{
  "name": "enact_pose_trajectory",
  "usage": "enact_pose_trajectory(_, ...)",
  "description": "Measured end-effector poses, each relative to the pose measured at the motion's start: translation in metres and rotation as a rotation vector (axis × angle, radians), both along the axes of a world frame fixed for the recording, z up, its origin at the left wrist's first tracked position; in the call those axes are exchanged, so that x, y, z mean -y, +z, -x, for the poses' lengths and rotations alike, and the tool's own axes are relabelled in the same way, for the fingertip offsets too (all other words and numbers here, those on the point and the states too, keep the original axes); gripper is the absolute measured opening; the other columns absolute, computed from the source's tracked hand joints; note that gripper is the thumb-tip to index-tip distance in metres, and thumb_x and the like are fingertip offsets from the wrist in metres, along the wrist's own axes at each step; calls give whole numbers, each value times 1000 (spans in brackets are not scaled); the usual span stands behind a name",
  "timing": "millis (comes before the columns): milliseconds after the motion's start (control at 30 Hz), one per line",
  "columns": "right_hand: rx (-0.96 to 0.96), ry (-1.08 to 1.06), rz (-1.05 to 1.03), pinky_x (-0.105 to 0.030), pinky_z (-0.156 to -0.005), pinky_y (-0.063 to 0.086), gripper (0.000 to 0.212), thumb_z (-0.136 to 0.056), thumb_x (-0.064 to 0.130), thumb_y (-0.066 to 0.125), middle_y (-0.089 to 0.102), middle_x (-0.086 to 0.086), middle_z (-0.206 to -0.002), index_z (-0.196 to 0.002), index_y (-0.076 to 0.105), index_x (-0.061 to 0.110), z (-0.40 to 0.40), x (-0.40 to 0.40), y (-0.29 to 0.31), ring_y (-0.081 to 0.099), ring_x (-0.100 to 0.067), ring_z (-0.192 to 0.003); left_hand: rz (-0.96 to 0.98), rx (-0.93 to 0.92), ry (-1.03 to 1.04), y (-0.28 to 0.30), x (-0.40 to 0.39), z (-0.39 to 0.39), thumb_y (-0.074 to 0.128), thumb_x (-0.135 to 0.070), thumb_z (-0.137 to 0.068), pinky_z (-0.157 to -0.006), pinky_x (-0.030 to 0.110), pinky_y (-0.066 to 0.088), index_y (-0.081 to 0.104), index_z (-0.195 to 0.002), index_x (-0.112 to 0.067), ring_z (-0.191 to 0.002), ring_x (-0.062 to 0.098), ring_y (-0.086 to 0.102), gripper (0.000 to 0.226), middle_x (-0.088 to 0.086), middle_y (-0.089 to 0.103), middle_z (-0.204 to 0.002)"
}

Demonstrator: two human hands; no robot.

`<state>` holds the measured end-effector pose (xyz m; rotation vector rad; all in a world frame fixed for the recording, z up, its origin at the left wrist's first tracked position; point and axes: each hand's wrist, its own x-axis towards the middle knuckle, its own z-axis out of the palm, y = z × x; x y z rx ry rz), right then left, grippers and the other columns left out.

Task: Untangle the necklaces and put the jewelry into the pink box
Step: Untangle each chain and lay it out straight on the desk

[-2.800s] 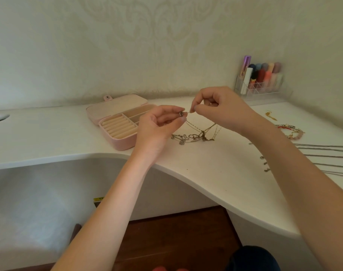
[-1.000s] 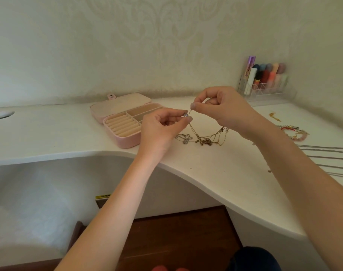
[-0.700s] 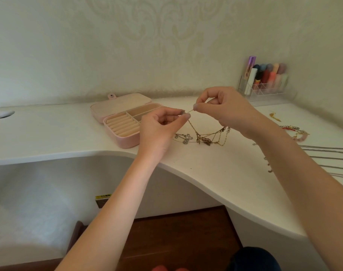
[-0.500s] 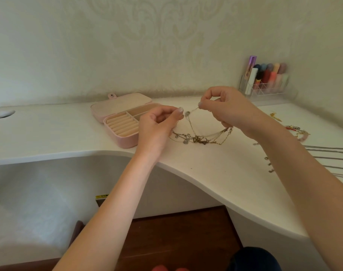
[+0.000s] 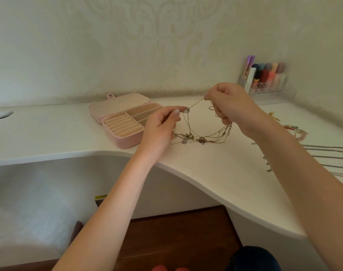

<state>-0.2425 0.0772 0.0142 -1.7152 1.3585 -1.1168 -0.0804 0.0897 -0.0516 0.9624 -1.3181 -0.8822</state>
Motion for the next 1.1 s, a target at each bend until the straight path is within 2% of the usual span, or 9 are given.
enact_pose_trajectory(200, 102, 33, -14, -18, -40, 29, 19, -90, 16, 50, 43, 8, -53, -71, 49, 19, 0, 1, 0, 35, -9, -44, -31, 137, -89, 6, -6, 4, 45, -15, -99, -47, 20, 20, 71, -95, -25, -56, 8, 27, 28, -12, 38, -61)
enact_pose_trajectory(333, 50, 0, 42, -20, -44, 32, 16, -90, 15, 47, 51, 5, -59, -75, 49, 18, 1, 2, -1, 40, -8, -48, 18, 199, -89, 9, -10, 3, 49, -14, -97, -53, 17, 29, 68, -89, -22, -50, -3, 41, 23, -11, 42, -49)
enact_pose_trajectory(400, 16, -18, 78, -19, -51, 34, 17, -90, 16, 48, 52, 7, -60, -74, 50, 19, 3, 3, 0, 42, -4, -50, 24, 179, -76, 8, -10, 2, 52, -17, -95, -52, 22, 27, 69, -80, -30, -51, 6, 35, 27, -13, 42, -54)
enact_pose_trajectory(467, 25, -8, 92, -18, -54, 34, 18, -90, 16, 48, 51, 8, -59, -72, 50, 20, 3, 3, 1, 43, -1, -49, 10, 156, -53, 6, -9, 1, 53, -17, -94, -49, 26, 24, 69, -74, -31, -54, 14, 31, 29, -4, 44, -61)
enact_pose_trajectory(600, 135, 59, 72, -21, -57, 34, 19, -91, 13, 45, 55, 6, -57, -73, 50, 18, 3, 2, 3, 43, -8, -52, -54, 47, -83, 7, -9, 2, 49, -10, -95, -41, 17, 24, 58, -86, -13, -46, 7, 36, 13, -14, 59, -64)
enact_pose_trajectory(700, 206, 121, 49, -25, -55, 33, 19, -90, 11, 44, 61, 3, -58, -73, 50, 17, 1, 1, 3, 44, -14, -55, -29, 18, -117, 5, -9, 0, 48, -6, -96, -39, 17, 33, 53, -98, -17, -37, 10, 44, 12, -4, 68, -91)
enact_pose_trajectory(800, 244, 185, 27, -23, -52, 33, 18, -91, 10, 42, 66, -2, -66, -76, 48, 16, -2, -1, 4, 46, -13, -56, 11, 93, -161, 5, -11, 0, 51, -7, -95, -38, 18, 34, 55, -114, -21, -33, 11, 43, 24, 1, 69, -103)
enact_pose_trajectory(933, 216, 240, 1, -24, -53, 33, 15, -91, 10, 40, 70, -5, -72, -78, 45, 16, -5, -1, 2, 49, -15, -58, -4, 86, -229, 8, -12, 0, 59, -8, -91, -34, 17, 29, 63, -104, -23, -31, 9, 34, 20, -2, 74, -96)
enact_pose_trajectory(1100, 209, 244, -3, -24, -54, 33, 18, -92, 9, 41, 69, -5, -72, -76, 46, 17, -6, -2, 1, 50, -14, -59, -48, 2, -243, 9, -11, -1, 59, -9, -90, -37, 14, 30, 64, -104, -19, -32, 6, 36, 17, -2, 75, -87)
